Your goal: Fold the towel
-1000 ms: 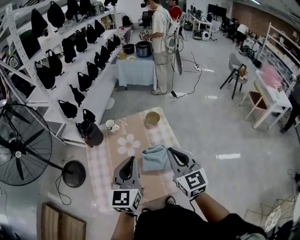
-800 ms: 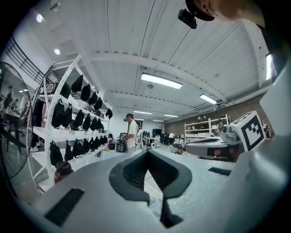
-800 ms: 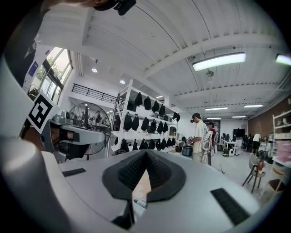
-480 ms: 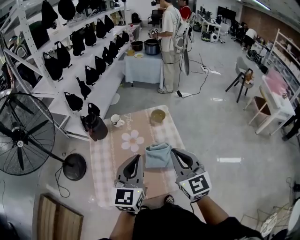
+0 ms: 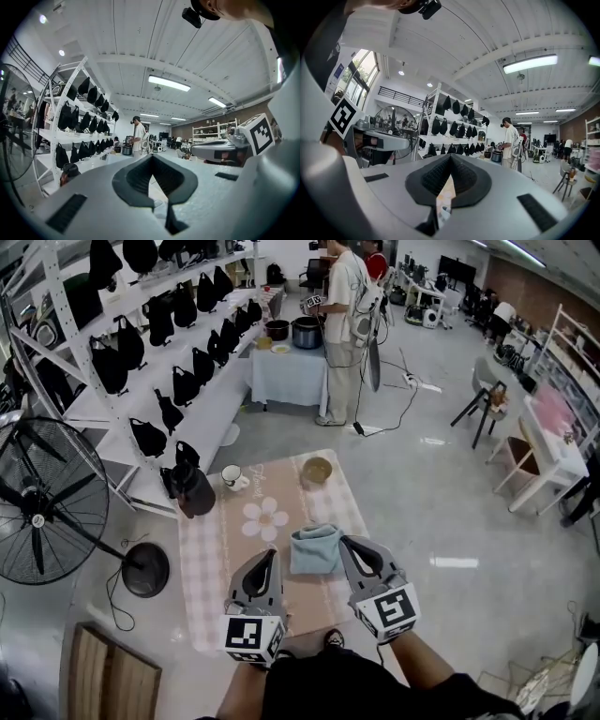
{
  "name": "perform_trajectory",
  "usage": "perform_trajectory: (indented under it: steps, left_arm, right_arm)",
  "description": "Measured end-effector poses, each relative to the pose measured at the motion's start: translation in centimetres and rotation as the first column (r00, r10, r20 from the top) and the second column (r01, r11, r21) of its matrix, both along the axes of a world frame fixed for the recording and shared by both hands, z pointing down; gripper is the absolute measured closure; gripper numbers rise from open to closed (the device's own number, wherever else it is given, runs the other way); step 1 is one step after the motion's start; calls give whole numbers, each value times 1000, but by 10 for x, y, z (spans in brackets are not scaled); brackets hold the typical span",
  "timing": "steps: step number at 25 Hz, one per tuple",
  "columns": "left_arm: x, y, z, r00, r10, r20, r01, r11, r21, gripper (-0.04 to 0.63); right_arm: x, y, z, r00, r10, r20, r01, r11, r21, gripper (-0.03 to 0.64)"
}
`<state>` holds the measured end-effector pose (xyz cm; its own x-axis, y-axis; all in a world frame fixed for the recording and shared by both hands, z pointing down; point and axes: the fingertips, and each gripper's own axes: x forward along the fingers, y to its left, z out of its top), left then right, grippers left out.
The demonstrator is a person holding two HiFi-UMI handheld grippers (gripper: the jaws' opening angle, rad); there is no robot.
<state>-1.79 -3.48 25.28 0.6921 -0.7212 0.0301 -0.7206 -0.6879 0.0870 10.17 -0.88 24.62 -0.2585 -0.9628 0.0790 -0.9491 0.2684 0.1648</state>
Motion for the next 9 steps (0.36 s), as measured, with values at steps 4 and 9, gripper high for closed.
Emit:
perform_trajectory:
  steps: [4,9]
  left_arm:
    - [0,-1,5,1000,0,0,0,1000,-3,591]
    - [0,-4,6,1000,-2,0,2,1000,-7,591]
  right_arm:
    - [1,0,4,1000,13,-1,-13,1000,-5,617]
    - [4,-2,0,1000,13,-11,-13,1000,1,617]
